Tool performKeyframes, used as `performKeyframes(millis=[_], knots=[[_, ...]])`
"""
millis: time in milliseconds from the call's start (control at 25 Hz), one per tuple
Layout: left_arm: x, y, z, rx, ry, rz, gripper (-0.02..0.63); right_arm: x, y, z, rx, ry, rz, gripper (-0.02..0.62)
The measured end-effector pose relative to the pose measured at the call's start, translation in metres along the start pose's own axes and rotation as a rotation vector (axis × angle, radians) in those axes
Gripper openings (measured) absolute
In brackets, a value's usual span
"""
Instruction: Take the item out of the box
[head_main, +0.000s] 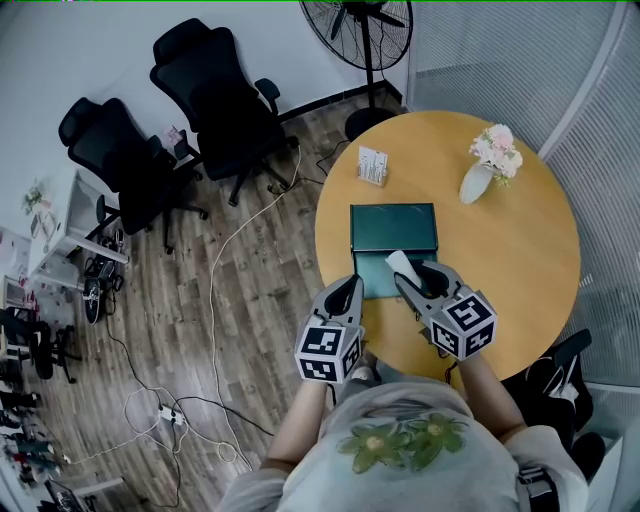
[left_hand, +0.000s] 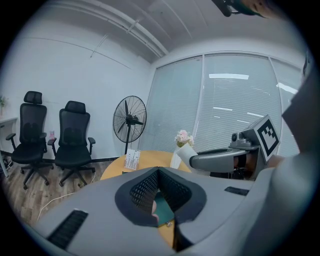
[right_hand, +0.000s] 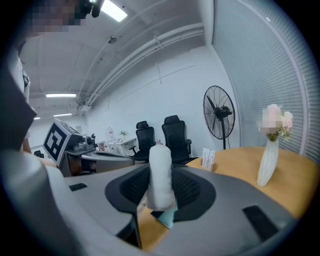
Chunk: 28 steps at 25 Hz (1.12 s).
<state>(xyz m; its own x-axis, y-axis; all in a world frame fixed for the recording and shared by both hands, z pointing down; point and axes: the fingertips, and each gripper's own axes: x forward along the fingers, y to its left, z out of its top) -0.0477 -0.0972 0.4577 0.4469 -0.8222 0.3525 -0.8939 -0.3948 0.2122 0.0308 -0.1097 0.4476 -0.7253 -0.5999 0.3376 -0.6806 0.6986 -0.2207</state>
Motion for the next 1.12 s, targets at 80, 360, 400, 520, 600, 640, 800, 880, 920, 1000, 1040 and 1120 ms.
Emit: performKeyframes(millis=[80,360,400,520,600,640,800,880,920,1000,1040,1120], knots=[[0.0014,-0.0004,-0.0005,0.001,0.000,-0.002,0.002,-0.0012,-0.0027,-0.0004,0.016,-0.006,-0.003,0.141],[0.0017,0.0004,-0.0007,-0.002,0.002,-0.014,0.002,-0.0016,-0.0020,0.0005,0.031,-0.012,-0.017,0.139],[0.0019,0.0006,-0.0010,-0.002,0.002,-0.016,0.002,-0.0016,-0.0014,0.0005,0.031,-0.012,-0.018,0.138],[0.0041,0.0009,-0.0009,-0.003,0.004,-0.021,0.002,-0.0013,-0.0009,0.0019,0.034,-0.016,-0.015,0.138],[0.0053,0.0016,-0.0001,-0.004,0.005,-0.023,0.002,-0.0011,-0.0002,0.0043,0.038,-0.019,-0.013,0.138],[0.0054,0.0020,-0.0001,-0.004,0.005,-0.023,0.002,-0.0011,0.0004,0.0049,0.038,-0.021,-0.013,0.138],[0.0048,0.0025,-0.0014,-0.005,0.007,-0.027,0.002,-0.0010,0.0029,0.0047,0.038,-0.020,-0.014,0.138],[0.0045,0.0036,0.0000,-0.007,0.008,-0.029,0.002,0.0000,0.0038,0.0062,0.038,-0.018,-0.015,0.138],[0.0042,0.0040,0.0004,-0.007,0.009,-0.030,0.002,0.0003,0.0043,0.0066,0.038,-0.017,-0.016,0.138],[0.0044,0.0044,0.0001,-0.007,0.009,-0.031,0.002,0.0009,0.0043,0.0061,0.039,-0.017,-0.017,0.138],[0.0052,0.0046,-0.0003,-0.007,0.009,-0.031,0.002,0.0013,0.0036,0.0054,0.039,-0.017,-0.018,0.138],[0.0075,0.0052,-0.0010,-0.007,0.009,-0.032,0.002,0.0024,0.0017,0.0045,0.038,-0.016,-0.018,0.138]])
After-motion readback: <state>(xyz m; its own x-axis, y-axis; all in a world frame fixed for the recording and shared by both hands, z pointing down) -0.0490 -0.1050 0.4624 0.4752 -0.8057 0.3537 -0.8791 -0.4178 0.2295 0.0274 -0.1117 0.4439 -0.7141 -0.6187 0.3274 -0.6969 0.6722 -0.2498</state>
